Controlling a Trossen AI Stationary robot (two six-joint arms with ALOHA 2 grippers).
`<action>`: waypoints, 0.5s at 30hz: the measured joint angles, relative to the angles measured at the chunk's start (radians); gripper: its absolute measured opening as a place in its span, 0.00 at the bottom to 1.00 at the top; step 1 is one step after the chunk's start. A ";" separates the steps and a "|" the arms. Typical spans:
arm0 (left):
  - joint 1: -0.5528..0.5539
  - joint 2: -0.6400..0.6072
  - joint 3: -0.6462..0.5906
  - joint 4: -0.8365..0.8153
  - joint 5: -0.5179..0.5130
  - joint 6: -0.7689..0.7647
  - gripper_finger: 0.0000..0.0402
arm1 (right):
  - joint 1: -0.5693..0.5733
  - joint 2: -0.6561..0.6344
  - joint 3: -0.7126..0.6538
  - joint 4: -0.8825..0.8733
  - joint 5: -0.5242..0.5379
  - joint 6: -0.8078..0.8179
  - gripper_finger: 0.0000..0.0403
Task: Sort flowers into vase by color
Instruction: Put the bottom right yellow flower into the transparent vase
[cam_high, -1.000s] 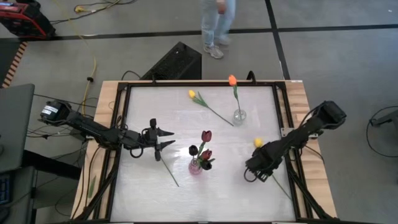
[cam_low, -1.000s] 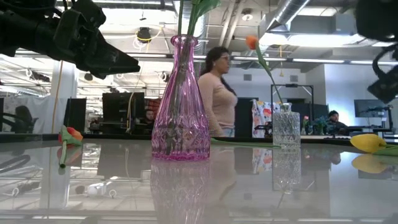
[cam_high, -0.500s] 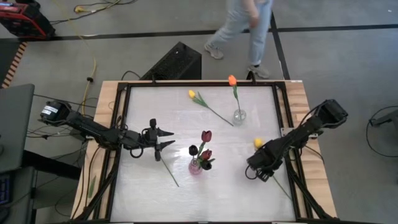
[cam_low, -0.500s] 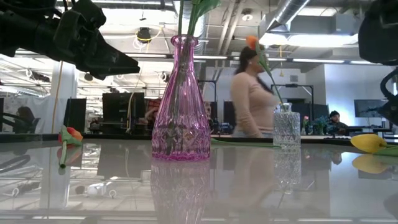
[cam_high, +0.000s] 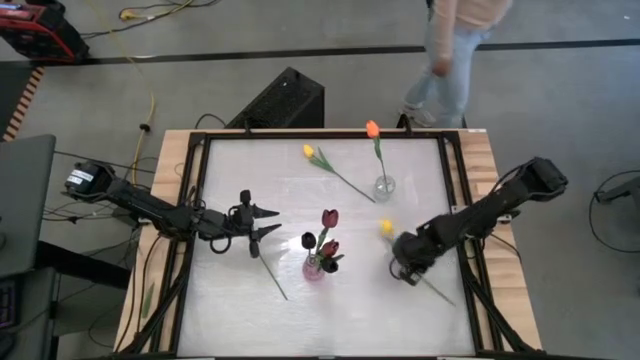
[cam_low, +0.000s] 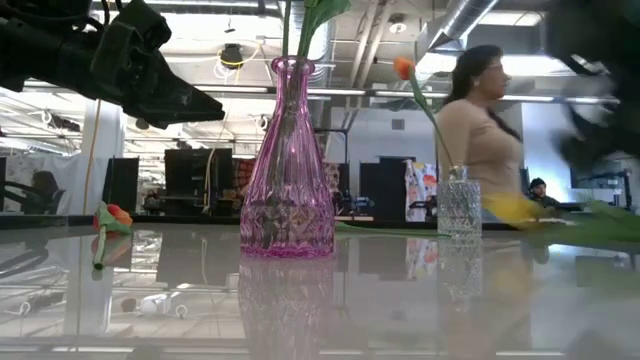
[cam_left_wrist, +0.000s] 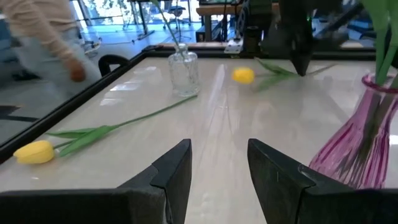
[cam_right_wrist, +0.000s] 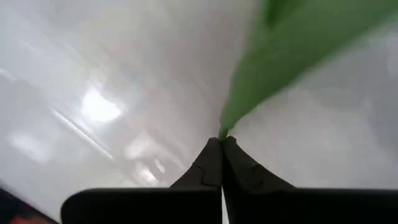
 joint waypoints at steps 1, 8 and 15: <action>0.000 0.000 0.000 -0.005 0.000 0.000 0.36 | -0.006 -0.021 0.016 0.007 0.030 -0.022 0.05; 0.000 0.000 0.000 -0.006 -0.012 0.000 0.36 | -0.060 -0.188 0.115 0.122 0.252 -0.248 0.04; 0.000 0.000 0.000 -0.010 -0.012 0.000 0.36 | -0.111 -0.361 0.142 0.294 0.603 -0.605 0.05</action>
